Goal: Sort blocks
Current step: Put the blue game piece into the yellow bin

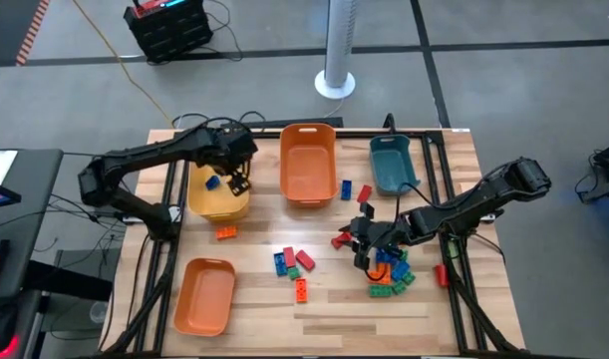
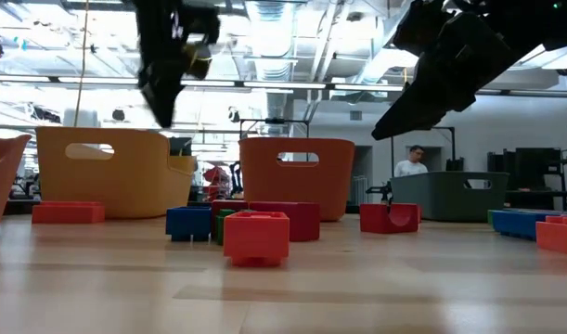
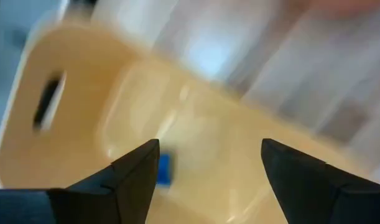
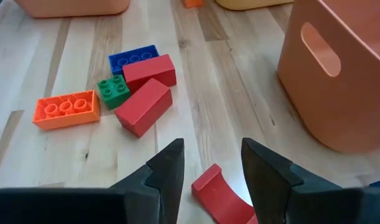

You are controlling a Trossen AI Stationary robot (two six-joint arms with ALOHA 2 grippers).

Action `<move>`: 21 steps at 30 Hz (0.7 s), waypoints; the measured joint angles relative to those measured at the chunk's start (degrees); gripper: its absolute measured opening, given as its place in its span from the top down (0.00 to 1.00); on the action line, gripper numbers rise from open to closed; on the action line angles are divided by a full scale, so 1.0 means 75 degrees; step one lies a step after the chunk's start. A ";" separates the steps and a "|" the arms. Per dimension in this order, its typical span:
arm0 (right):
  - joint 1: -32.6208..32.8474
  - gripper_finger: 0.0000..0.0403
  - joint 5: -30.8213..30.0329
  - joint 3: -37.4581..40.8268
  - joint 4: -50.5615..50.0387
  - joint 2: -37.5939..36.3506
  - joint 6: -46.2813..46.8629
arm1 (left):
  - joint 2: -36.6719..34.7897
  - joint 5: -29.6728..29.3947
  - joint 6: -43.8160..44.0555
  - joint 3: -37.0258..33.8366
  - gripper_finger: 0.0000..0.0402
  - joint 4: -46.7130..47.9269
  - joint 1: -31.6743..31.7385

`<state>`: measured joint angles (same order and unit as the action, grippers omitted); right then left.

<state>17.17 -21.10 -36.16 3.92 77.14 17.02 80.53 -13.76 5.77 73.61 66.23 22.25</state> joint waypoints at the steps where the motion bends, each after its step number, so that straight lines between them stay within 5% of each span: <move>1: 0.0000 0.57 0.0000 0.0000 0.0000 0.0000 -0.0001 | 0.0000 0.0001 -0.0064 0.0099 0.32 -0.0177 -0.0301; 8: 0.0000 0.57 0.0000 0.0000 0.0000 0.0000 -0.0019 | 0.0219 0.0002 0.0363 -0.0089 0.33 -0.1827 -0.2772; 14: -0.0009 0.57 0.0000 0.0000 0.0022 0.0000 -0.0023 | 0.1326 0.0004 0.0475 -0.0141 0.33 -0.1988 -0.4771; 21: -0.0055 0.57 0.0000 -0.0006 0.0223 0.0000 -0.0059 | 0.2876 0.0024 0.0530 0.0007 0.33 -0.2472 -0.6003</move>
<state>16.75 -21.10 -36.21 5.60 77.14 16.58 102.10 -13.59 9.75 73.66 47.68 -22.77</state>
